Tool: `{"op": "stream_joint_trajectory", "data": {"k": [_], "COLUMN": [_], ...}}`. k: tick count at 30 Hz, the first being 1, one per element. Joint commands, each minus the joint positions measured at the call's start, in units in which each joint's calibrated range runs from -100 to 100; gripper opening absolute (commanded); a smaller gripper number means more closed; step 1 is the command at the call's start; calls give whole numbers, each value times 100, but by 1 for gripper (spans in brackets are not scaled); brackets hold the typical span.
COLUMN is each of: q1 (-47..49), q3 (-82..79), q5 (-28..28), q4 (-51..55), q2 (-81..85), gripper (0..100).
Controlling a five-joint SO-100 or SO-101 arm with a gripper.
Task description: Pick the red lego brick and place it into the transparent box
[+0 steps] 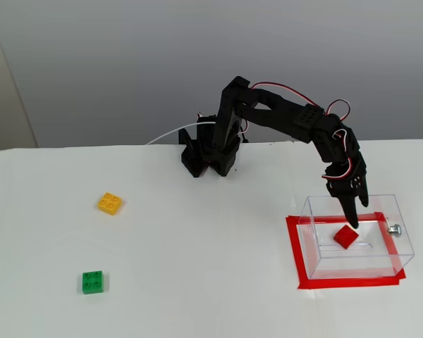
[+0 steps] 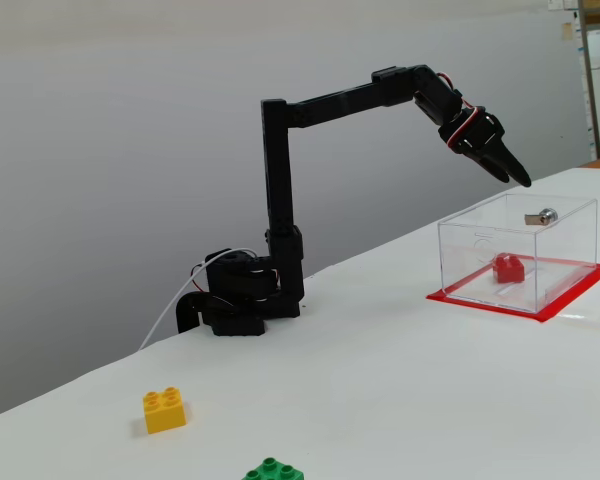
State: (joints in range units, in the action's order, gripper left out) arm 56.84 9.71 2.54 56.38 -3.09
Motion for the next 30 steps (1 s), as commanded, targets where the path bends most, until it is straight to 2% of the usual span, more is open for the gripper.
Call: {"op": "stream_joint_trajectory", "data": {"k": [1,4,16,30], "q1": [-53,-53,-238,-1606], "q3": [232,205,277,186], "q5": [-24,-24,12,-14], "q4": [-16,10,19,793], "q2": [101,135,593,2562], "gripper": [9,2,2,2]}}
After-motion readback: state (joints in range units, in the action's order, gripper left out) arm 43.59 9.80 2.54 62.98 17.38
